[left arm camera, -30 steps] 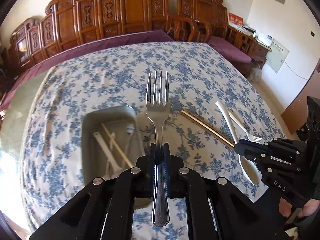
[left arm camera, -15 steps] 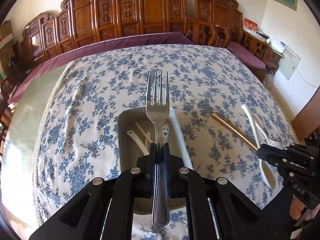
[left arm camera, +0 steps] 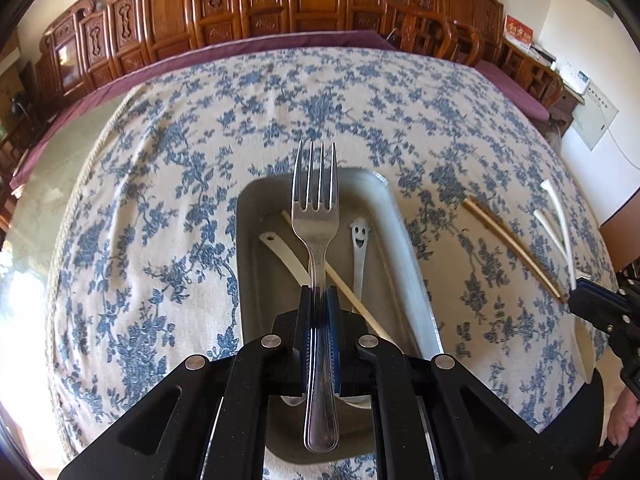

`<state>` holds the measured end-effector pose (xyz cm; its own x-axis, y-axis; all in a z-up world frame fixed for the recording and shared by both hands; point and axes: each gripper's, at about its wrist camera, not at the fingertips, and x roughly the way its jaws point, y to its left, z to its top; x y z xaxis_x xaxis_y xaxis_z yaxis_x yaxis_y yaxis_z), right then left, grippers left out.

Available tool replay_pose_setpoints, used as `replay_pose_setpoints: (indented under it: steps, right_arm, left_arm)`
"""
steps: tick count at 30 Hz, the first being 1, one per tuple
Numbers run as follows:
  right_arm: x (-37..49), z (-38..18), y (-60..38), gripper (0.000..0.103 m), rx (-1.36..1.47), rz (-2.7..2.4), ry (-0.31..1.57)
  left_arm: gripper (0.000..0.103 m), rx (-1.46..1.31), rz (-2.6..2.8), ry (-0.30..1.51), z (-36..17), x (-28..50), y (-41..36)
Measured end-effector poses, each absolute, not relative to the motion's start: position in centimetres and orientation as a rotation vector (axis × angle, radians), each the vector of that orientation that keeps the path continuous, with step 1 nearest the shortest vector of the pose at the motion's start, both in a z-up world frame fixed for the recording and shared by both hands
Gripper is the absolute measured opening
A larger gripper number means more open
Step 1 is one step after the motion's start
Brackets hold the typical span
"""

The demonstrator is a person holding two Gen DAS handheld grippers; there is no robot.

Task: Organize utensils
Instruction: 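Carry the steel fork into the grey tray and open the left gripper while the right brings the spoon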

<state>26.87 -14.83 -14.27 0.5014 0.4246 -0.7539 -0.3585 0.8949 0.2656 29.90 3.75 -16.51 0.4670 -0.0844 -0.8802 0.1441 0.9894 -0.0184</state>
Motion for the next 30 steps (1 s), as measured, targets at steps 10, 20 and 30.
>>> replay_pose_setpoints:
  steps: [10,20,30]
  right_arm:
    - [27.4,-14.8,-14.1,0.008,0.065,0.488,0.951]
    - [26.9,-15.0,-14.2,0.008,0.06,0.485,0.959]
    - [26.3,-14.6,-12.4,0.008,0.054,0.518,0.956]
  left_arm:
    - [0.006,0.064,-0.107,1.149,-19.4,30.5,4.1]
    - [0.006,0.072,-0.097,1.164,-19.7,30.2,4.0]
    - [0.007,0.031,-0.094,1.094,-16.4,27.8,5.2]
